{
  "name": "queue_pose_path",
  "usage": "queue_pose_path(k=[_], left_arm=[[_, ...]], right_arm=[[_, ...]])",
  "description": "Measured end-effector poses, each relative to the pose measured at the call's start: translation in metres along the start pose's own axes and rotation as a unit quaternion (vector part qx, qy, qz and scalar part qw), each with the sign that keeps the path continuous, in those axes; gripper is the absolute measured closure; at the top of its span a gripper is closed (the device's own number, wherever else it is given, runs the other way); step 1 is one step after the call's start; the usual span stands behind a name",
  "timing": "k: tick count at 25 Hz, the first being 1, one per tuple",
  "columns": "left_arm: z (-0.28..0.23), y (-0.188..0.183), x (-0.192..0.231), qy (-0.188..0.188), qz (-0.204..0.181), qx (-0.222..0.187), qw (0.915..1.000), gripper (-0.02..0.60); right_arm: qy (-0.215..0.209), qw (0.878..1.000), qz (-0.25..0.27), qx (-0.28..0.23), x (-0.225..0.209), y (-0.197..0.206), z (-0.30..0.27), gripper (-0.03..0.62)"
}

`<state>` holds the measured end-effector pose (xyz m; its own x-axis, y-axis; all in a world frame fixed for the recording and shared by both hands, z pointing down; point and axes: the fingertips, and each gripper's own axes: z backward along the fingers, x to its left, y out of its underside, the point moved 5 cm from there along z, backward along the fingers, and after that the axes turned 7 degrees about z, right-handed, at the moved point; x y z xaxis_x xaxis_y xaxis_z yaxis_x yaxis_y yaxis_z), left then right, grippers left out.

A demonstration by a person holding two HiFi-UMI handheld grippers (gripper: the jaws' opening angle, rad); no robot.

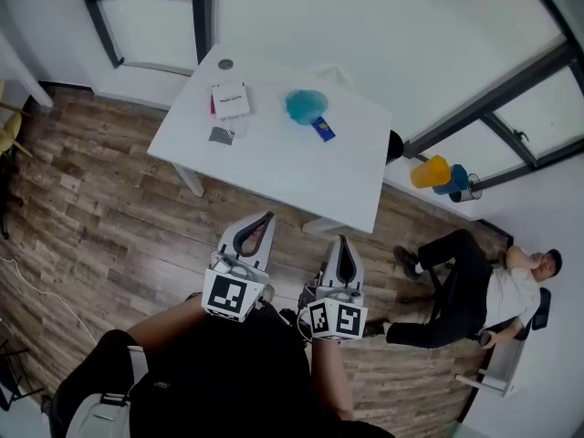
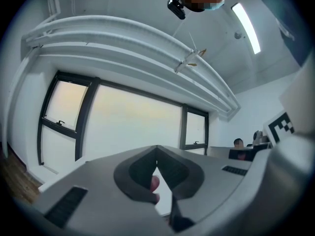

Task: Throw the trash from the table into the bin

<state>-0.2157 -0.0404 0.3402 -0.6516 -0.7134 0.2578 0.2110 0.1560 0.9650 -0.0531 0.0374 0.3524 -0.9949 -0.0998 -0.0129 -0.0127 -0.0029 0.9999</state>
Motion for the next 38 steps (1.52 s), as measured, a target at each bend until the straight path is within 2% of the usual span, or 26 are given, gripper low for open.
queue_pose_path(k=[6, 10, 14, 18, 28, 33, 38], left_arm=[[-0.002, 0.013, -0.013, 0.008, -0.015, 0.014, 0.9998, 0.584], [-0.005, 0.012, -0.016, 0.000, -0.015, 0.001, 0.9999, 0.584], [-0.008, 0.012, -0.024, -0.012, -0.007, -0.010, 0.9999, 0.584], [-0.009, 0.022, -0.027, -0.021, -0.028, 0.005, 0.9994, 0.584], [-0.011, 0.037, -0.041, -0.062, -0.022, 0.016, 0.9977, 0.584], [-0.026, 0.039, -0.025, -0.066, -0.037, 0.021, 0.9969, 0.584], [-0.071, 0.041, 0.012, -0.057, -0.026, 0.015, 0.9979, 0.584]], right_arm=[[-0.005, 1.000, -0.001, 0.004, -0.008, 0.004, 0.006, 0.589], [-0.007, 1.000, -0.004, 0.003, -0.014, 0.006, 0.009, 0.588], [-0.014, 1.000, -0.007, 0.004, -0.022, 0.009, 0.012, 0.588], [-0.027, 1.000, -0.010, 0.003, -0.029, 0.008, 0.014, 0.588], [-0.059, 0.998, -0.017, 0.014, -0.050, 0.023, 0.005, 0.589], [-0.060, 0.997, -0.029, 0.027, -0.051, 0.033, -0.012, 0.589], [-0.049, 0.998, -0.020, 0.035, -0.052, 0.042, -0.057, 0.588]])
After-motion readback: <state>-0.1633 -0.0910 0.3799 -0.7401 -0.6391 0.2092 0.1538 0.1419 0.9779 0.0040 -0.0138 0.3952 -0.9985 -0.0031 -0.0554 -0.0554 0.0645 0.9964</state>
